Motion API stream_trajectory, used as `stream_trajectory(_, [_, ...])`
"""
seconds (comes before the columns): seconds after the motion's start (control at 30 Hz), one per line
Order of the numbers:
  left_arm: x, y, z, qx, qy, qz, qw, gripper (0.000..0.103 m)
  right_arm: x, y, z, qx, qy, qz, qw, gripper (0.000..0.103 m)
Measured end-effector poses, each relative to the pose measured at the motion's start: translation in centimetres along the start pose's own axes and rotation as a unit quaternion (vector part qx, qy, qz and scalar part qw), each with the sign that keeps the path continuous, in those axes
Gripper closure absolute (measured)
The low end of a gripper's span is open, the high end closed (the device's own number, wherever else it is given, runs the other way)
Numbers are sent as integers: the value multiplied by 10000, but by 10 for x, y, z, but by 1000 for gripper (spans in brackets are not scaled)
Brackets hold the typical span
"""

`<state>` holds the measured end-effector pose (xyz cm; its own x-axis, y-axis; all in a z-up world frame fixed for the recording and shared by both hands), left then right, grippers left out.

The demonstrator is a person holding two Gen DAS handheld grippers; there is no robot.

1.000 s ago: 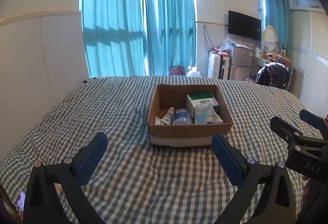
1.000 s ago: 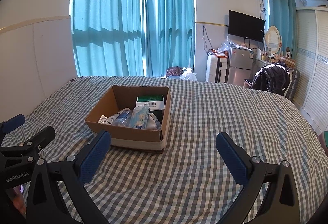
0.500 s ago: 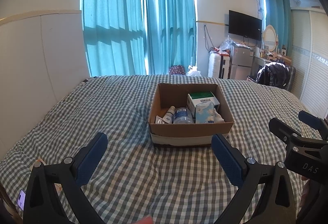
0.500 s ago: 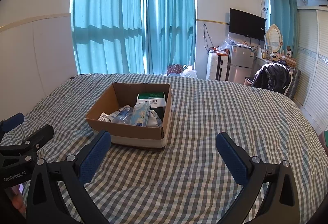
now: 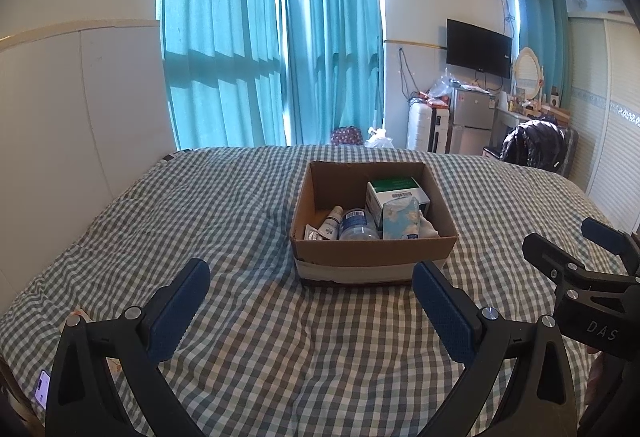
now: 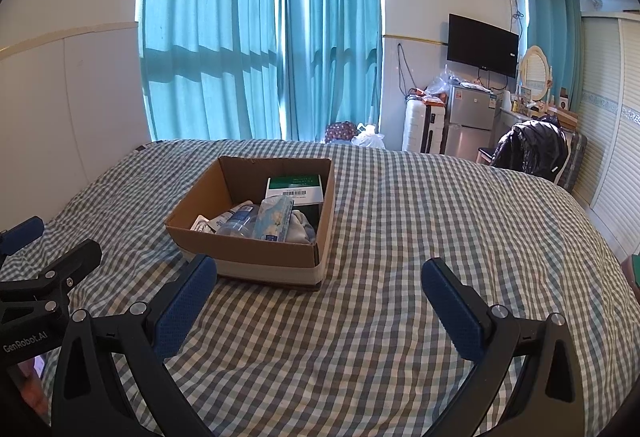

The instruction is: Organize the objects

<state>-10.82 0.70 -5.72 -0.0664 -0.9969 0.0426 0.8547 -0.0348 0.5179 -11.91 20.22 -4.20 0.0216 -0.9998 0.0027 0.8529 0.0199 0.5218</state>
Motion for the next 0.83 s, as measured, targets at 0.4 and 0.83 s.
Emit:
stream_trajectory(0.4, [1, 0, -1, 31, 7, 7, 10000, 0, 1, -2, -1, 23, 7, -2, 10000, 0])
stream_trajectory(0.83, [1, -2, -5, 57, 74, 28, 10000, 0, 1, -6, -4, 75, 12, -6, 10000, 0])
Point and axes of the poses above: each gripper's, at about its wrist camera, not at the fingertips, and y roughly against the way its jaws point, x to its left, z to its top, the point moved 10 cm from there along -y, roughly the way its jaws point, and after that the axes turned 2 degrees about x, right-handed, at the moved point
